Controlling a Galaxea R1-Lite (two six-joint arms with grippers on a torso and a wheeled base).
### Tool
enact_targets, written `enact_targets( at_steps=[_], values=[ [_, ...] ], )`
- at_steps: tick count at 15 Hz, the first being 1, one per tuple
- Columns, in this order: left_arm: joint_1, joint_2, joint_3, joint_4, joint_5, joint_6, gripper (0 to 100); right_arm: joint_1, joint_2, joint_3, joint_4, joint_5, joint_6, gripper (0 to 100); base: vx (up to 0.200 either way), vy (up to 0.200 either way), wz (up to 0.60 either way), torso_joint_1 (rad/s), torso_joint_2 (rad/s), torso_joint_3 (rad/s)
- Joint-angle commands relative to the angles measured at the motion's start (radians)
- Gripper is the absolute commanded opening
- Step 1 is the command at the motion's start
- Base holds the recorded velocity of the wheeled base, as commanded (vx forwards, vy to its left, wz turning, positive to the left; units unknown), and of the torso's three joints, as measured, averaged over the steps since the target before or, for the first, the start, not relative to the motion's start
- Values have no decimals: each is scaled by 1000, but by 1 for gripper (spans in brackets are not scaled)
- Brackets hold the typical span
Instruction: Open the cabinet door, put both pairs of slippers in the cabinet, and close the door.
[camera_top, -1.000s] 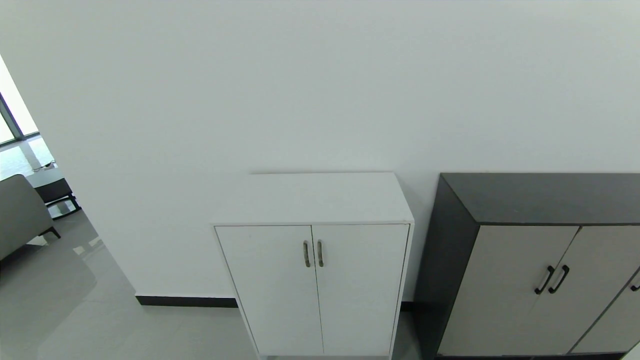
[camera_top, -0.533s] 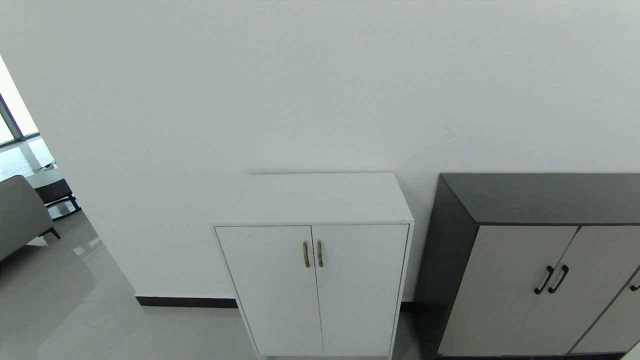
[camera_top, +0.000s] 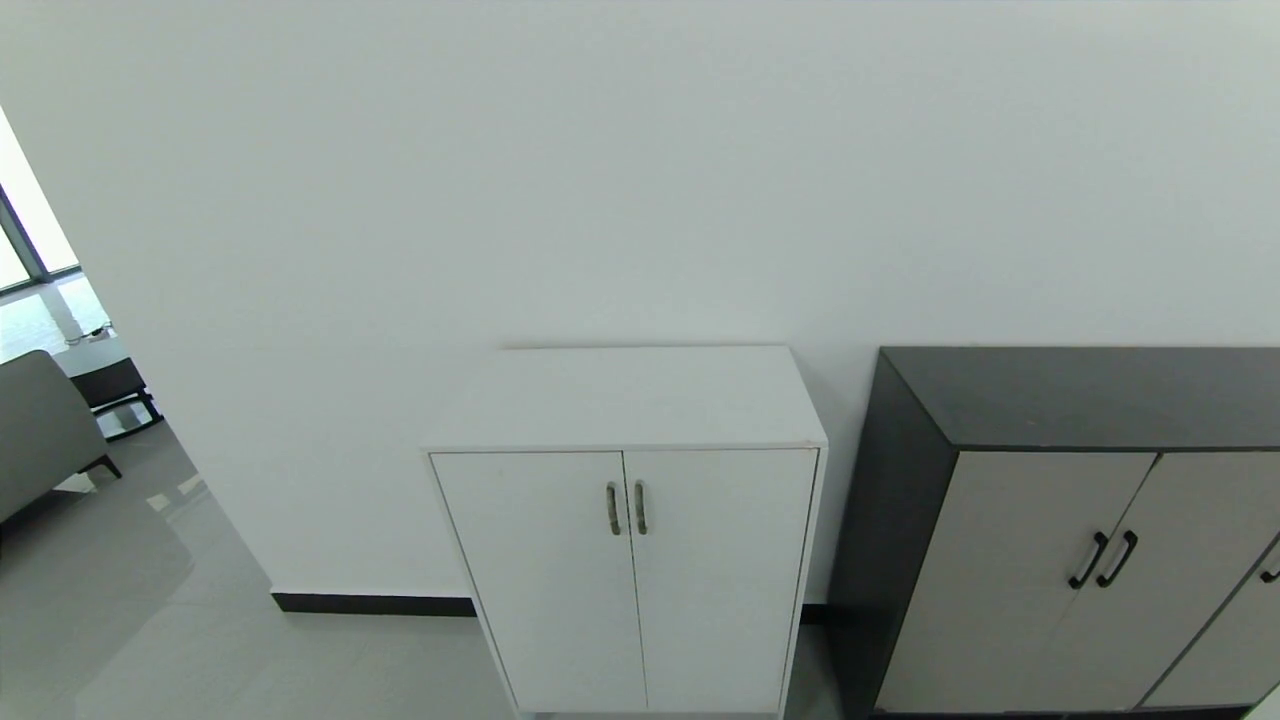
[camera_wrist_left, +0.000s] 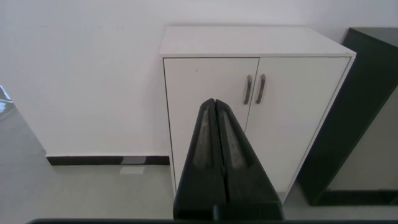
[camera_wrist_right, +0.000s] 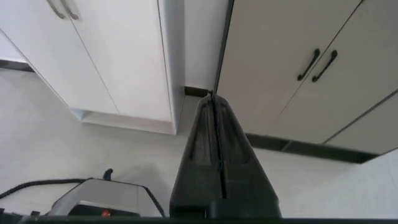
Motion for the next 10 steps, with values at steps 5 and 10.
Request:
enact_targets(
  at_steps=[5, 10],
  values=[
    [0, 1, 0, 0, 0, -2, 0, 64, -117, -9, 16, 1, -24, 0, 0, 0, 0, 0, 0, 0],
    [0, 1, 0, 0, 0, -2, 0, -141, -278, -9, 16, 2, -22, 0, 0, 0, 0, 0, 0, 0]
  ],
)
